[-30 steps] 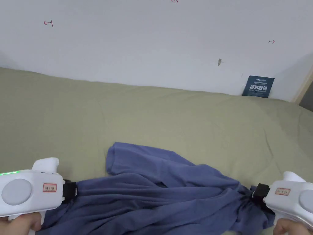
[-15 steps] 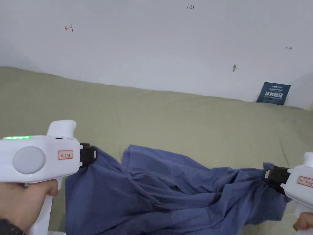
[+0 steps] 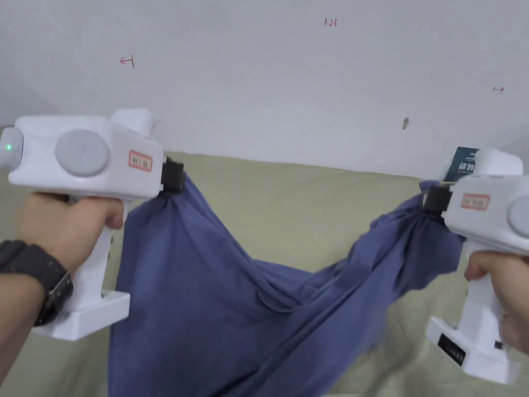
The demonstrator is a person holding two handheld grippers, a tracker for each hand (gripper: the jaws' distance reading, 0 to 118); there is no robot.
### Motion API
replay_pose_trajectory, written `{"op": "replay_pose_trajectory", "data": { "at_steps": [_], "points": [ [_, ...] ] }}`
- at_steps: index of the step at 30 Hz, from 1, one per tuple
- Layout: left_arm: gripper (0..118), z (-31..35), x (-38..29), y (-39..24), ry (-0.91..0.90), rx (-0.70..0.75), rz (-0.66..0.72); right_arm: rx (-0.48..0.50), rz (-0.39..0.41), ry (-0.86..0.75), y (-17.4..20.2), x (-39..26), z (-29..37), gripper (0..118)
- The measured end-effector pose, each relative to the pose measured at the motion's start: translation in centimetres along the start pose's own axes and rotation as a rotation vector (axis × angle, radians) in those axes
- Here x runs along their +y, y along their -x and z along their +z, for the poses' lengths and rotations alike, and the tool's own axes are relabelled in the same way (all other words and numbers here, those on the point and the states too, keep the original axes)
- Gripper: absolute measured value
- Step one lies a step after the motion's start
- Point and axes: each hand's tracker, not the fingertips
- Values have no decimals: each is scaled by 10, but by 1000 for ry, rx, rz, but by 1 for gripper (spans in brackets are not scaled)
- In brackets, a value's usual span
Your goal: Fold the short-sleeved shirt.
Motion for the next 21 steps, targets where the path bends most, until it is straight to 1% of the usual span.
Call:
{"op": "replay_pose_trajectory", "data": {
  "at_steps": [4,6,11,13,15,16,18,21],
  "points": [
    [3,-10,31,2,-16,15,-39,-1,4,-10,14,28,-21,8],
    [3,-19,50,5,-13,38,-42,-18,4,-6,20,42,-35,8],
    [3,-35,96,11,-56,69,-34,-63,48,-23,31,73,-71,8],
    [3,-41,113,13,-77,77,-34,-72,29,-35,31,89,-85,8],
    [3,-44,127,15,-112,75,2,-63,-7,-59,32,104,-96,8],
    [3,-46,132,16,-129,71,23,-71,-3,-58,33,111,-104,8],
    [3,-53,142,15,-142,95,6,-108,17,-68,37,126,-114,8],
    [3,-61,160,13,-154,139,-42,-114,47,-103,45,147,-120,8]
  ]
}}
